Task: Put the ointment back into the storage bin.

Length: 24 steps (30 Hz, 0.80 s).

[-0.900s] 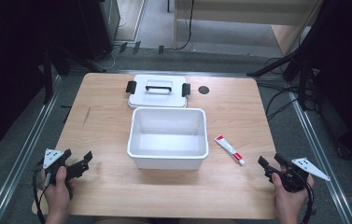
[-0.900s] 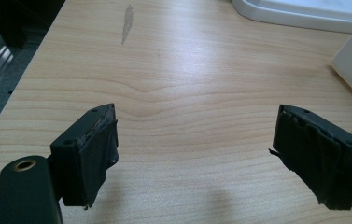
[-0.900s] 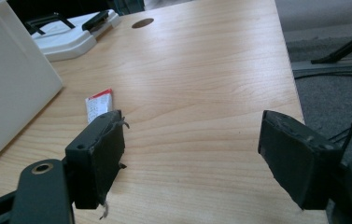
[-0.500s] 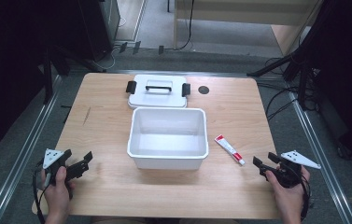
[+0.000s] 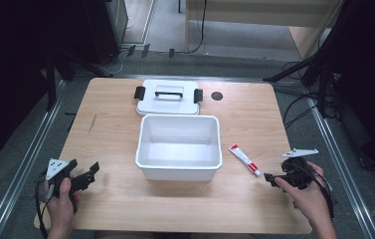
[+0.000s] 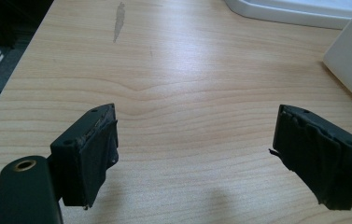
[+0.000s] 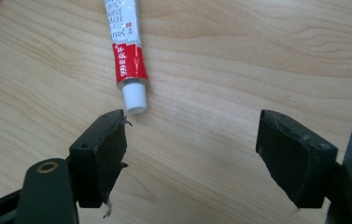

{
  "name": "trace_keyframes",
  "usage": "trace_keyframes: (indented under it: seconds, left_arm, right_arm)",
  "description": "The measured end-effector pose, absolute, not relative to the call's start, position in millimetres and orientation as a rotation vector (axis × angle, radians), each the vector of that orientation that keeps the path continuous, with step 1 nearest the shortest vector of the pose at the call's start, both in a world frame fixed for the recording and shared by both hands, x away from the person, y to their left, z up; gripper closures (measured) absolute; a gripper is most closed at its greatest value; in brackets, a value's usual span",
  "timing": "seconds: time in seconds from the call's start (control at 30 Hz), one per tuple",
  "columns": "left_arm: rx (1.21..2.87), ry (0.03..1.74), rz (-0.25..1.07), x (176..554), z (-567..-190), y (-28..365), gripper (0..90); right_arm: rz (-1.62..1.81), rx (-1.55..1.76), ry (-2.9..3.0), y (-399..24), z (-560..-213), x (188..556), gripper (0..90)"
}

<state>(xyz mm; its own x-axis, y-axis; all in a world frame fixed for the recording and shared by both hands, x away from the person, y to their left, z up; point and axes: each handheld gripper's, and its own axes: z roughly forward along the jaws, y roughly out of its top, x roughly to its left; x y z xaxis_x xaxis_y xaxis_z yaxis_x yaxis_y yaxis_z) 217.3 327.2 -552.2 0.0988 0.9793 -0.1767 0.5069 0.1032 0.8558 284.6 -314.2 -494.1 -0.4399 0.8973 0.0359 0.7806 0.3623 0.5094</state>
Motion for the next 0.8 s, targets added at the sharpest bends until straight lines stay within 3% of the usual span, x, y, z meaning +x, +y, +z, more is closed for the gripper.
trace_keyframes:
  seconds: [0.3,0.43,0.8]
  left_arm:
    - [1.532,1.538,0.719,217.0,-551.8,325.7,13.0]
    - [1.563,1.535,0.734,217.2,-551.6,323.1,1.3]
    - [1.566,1.547,0.767,216.5,-551.4,321.6,0.0]
  right_arm:
    - [0.431,1.463,2.534,-294.9,-477.3,308.3,23.7]
    - [0.309,1.421,2.596,-285.1,-474.5,320.6,23.5]
    - [0.115,1.313,2.734,-257.1,-476.1,340.5,24.3]
